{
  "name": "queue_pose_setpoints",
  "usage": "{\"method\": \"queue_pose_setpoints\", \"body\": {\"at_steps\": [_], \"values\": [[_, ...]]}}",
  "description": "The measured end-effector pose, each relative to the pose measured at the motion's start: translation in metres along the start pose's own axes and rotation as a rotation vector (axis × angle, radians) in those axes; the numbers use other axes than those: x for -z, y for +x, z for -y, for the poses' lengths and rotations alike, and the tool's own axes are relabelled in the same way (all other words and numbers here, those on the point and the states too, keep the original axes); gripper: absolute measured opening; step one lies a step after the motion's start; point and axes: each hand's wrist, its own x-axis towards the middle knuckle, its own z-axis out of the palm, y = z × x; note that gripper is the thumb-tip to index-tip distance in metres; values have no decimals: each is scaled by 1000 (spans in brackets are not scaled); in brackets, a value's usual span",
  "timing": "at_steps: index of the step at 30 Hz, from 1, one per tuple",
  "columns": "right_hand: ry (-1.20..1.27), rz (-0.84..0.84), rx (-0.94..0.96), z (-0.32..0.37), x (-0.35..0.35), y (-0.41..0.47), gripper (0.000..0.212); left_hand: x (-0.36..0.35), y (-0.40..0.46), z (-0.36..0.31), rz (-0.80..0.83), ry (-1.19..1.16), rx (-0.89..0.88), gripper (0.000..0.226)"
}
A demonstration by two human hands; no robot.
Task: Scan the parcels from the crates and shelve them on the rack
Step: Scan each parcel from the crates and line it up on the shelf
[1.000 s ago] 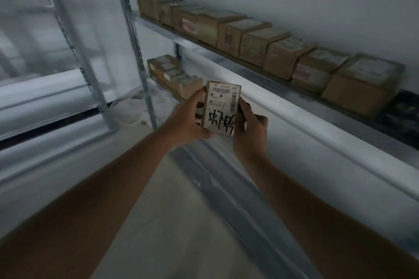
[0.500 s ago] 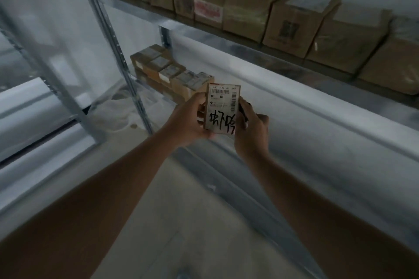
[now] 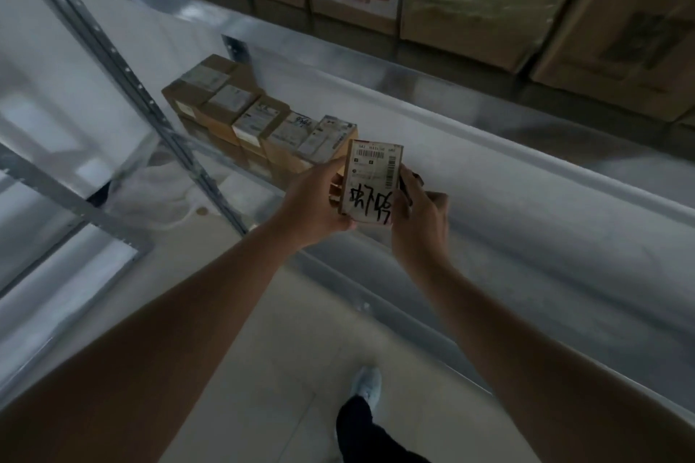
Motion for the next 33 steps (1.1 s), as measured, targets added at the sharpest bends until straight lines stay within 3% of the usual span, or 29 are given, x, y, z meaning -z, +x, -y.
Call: {"method": "queue_pose_setpoints", "body": {"at_steps": [11, 18, 25, 33], "values": [[-68, 29, -148, -5, -56, 82, 46, 3, 86, 43, 114, 85, 4, 81], [-41, -26, -254, -7, -64, 85, 46, 5, 112, 59, 185, 271, -49, 97], [-72, -45, -350, -17, -80, 72, 48, 5, 126, 70, 276, 483, -200, 107], [-120, -15, -430, -14, -97, 75, 46, 1, 137, 91, 311, 604, -320, 98]]}}
